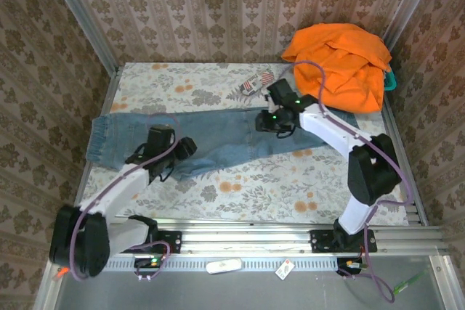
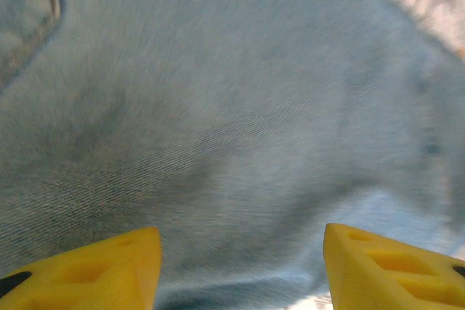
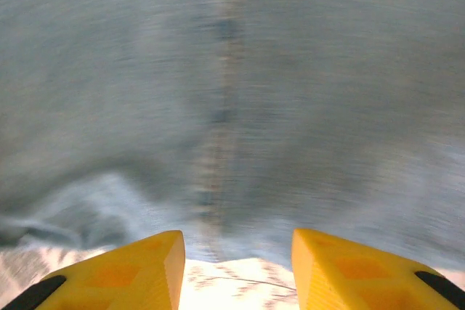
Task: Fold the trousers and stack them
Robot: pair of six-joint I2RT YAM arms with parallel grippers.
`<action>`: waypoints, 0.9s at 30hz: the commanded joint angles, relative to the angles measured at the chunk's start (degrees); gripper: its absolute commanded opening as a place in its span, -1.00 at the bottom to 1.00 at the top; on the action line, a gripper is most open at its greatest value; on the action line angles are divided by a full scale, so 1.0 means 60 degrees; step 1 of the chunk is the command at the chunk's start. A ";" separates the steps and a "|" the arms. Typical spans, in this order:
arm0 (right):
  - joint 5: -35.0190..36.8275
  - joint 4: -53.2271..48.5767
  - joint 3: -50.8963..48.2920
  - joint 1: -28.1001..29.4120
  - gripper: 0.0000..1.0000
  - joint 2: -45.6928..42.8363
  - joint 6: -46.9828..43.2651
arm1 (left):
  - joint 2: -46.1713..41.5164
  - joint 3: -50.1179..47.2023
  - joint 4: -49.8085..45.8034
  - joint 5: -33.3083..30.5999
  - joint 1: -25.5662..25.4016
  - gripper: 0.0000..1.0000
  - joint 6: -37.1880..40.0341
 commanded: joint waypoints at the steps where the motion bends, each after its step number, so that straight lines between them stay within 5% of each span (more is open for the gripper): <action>1: 0.0376 0.0389 -0.0665 -0.0446 -0.12 -0.0061 0.0497 | 0.1074 -0.0450 0.1944 -0.0539 0.0031 0.19 -0.0859; 7: 0.0655 0.0591 -0.0928 -0.1407 -0.16 0.1316 0.0863 | 0.1227 -0.1721 0.2943 -0.0233 0.0699 0.40 -0.1380; 15: 0.0613 0.0543 -0.1621 -0.2143 -0.12 0.1522 0.1302 | -0.1195 -0.2648 0.0790 -0.0300 0.0889 0.77 -0.1074; 20: 0.0417 0.0392 -0.2276 -0.2296 -0.12 0.0984 0.1403 | -0.1610 -0.2846 0.0526 0.0495 0.2568 0.79 -0.0776; 27: -0.0646 0.0213 -0.3645 -0.2517 -0.12 -0.0631 0.1435 | -0.0191 -0.1434 0.0495 0.1300 0.4506 0.80 0.0060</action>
